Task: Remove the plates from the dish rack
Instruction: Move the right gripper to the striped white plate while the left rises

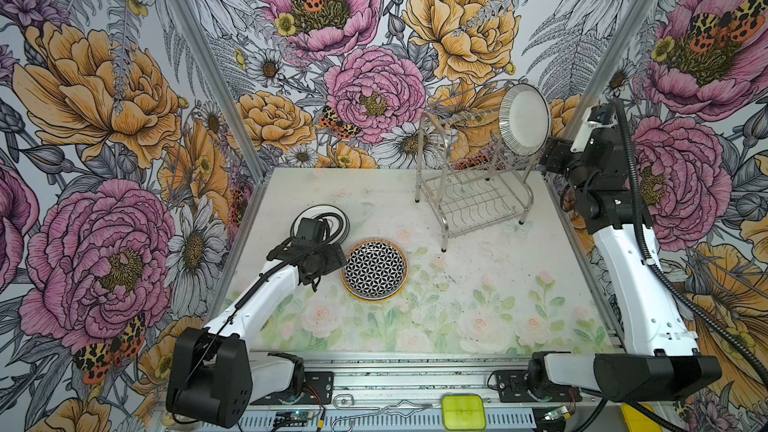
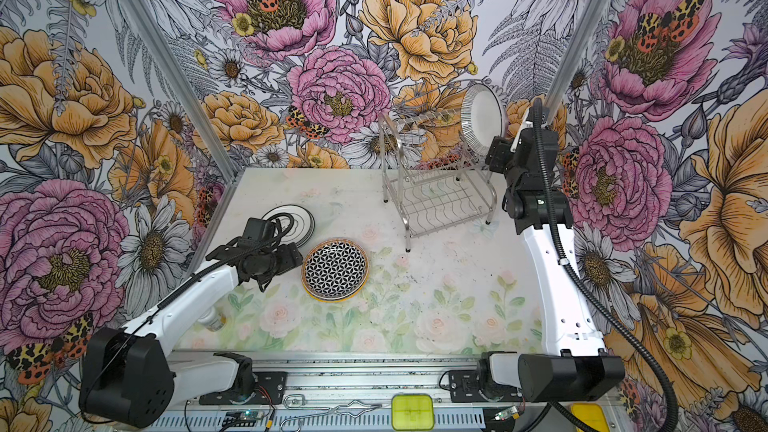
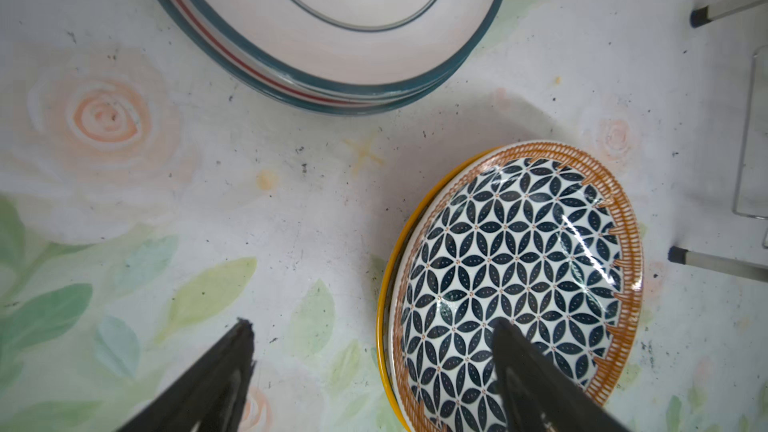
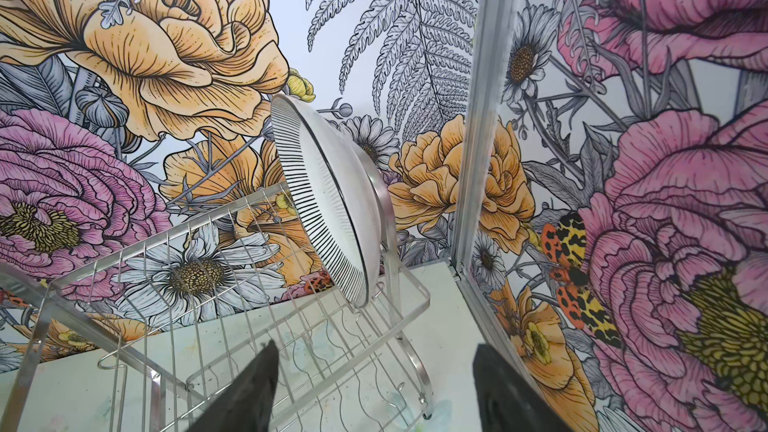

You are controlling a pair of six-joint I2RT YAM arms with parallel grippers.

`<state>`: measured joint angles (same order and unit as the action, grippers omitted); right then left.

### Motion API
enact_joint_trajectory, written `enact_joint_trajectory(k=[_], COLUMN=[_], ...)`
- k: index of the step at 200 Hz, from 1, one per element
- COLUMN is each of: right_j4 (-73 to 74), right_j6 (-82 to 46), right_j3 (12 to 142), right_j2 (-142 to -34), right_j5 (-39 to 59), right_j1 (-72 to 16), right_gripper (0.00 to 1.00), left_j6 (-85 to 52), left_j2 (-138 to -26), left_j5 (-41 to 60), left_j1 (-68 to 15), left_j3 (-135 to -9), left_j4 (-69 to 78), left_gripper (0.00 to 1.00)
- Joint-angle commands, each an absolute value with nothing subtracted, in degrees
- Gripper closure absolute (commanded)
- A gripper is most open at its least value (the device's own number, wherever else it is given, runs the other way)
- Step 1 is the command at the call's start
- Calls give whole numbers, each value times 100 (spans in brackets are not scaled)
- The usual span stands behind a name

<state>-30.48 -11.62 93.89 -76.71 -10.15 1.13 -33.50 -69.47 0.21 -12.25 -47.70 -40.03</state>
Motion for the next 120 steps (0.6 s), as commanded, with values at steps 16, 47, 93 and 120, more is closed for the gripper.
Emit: enact_joint_trajectory(k=[16,47,93,120], right_j4=[-2988,-2997,-2980,-2979], right_j6=[-978,-942,-771,-740], right_j3=[10332,11059,11587,11752], right_j2=[-8403,-9111,-9772,-10018], right_j5=[-677,-793,-983,-1060], right_j1=[214,255,258,263], right_gripper=[25,26,27,27], left_j6=[-3028,-3005,-3097,-3099], left_j2=[-6583,-6579,-6334,-6214], left_j5=[131,246,257,189], left_j1=[-902,-826,-803,-782], left_j3=[-5057,-5212,-5247,-5277], left_j4=[-3853,-3858,-3856,-3863], left_gripper=[1,1,1,1])
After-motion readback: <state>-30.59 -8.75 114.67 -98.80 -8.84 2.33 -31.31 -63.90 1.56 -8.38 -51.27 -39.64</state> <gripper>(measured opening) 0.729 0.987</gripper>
